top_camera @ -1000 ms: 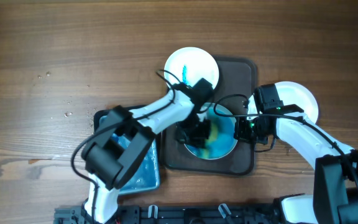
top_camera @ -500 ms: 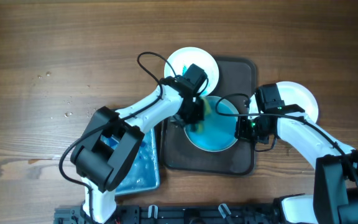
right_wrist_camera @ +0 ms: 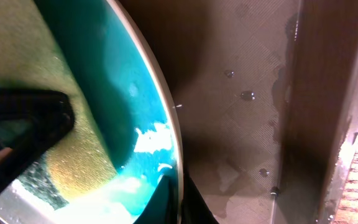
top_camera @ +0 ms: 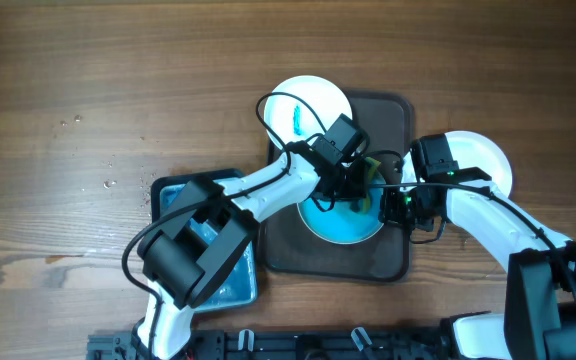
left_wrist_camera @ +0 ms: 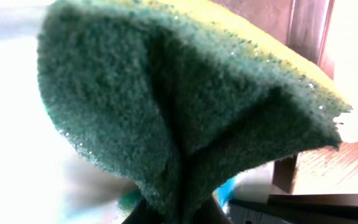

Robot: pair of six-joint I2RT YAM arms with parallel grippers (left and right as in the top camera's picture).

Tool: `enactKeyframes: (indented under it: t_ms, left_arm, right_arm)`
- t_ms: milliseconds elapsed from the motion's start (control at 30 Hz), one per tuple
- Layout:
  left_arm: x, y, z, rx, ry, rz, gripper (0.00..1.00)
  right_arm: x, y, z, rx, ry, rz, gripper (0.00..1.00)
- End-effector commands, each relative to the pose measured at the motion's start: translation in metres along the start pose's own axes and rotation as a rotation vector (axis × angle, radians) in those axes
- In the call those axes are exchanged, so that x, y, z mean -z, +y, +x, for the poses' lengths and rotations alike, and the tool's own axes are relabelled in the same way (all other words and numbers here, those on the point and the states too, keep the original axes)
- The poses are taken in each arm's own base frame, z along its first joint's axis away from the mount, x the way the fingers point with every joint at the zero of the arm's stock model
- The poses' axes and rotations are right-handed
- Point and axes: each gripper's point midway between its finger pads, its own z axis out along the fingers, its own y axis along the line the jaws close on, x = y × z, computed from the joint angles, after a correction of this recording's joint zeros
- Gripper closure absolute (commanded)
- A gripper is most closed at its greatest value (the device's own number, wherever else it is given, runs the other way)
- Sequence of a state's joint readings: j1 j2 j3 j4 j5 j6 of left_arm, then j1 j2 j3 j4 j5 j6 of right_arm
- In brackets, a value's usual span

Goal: Clean dirty plates on tray and stack at the side
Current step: 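Scrub the held plate with the sponge in the left gripper, then return the sponge to the blue water basin with the left gripper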

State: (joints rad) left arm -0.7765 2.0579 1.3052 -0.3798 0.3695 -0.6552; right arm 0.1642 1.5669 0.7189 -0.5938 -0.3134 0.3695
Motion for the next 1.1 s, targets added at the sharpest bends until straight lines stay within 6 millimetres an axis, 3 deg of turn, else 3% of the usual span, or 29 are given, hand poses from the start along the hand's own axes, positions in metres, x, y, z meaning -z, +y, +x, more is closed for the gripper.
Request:
enactKeyframes:
  t_ms: [0,100,233,267,367,500,567,667,767,867,967,1067]
  left_arm:
    - [-0.021,0.004,0.032,0.029,0.136,0.026,0.96]
    - [-0.016,0.036,0.021,0.071,0.092,-0.095,0.96]
    - [0.010,0.102,-0.004,0.107,-0.004,-0.368,0.96]
    - [0.016,0.110,-0.005,0.103,-0.002,-0.402,0.96]
    - [0.032,0.111,0.001,0.110,0.041,-0.411,0.96]
    - [0.052,0.074,0.016,0.125,0.115,-0.262,0.96]
    - [0.070,0.054,0.023,0.124,0.134,-0.186,0.96]
    - [0.112,0.045,0.024,0.124,0.089,-0.184,0.96]
    - [0.164,0.065,0.017,0.141,-0.037,-0.297,0.96]
    - [0.222,0.107,0.015,0.221,-0.164,-0.474,0.96]
    - [0.247,0.134,0.027,0.315,-0.155,-0.544,0.96]
    - [0.248,0.157,0.039,0.382,-0.112,-0.581,0.96]
  right_arm:
    - [-0.007,-0.012,0.006,0.023,0.020,0.061,0.96]
    - [-0.007,-0.012,0.006,0.024,0.020,0.061,0.95]
    - [-0.007,-0.012,0.006,0.025,0.019,0.060,0.96]
    - [-0.007,-0.012,0.005,0.025,0.019,0.061,0.96]
    - [-0.007,-0.012,0.005,0.028,0.019,0.061,0.96]
    - [-0.007,-0.012,0.005,0.028,0.019,0.061,0.96]
    - [-0.007,-0.012,0.006,0.028,0.020,0.061,0.96]
    - [-0.007,-0.013,0.008,0.025,0.027,0.063,0.96]
    - [-0.007,-0.013,0.008,0.025,0.030,0.064,0.96]
    - [-0.007,-0.013,0.008,0.025,0.029,0.064,0.96]
    - [-0.007,-0.013,0.007,0.022,0.025,0.063,0.96]
    - [-0.007,-0.012,0.005,0.022,0.019,0.060,0.96]
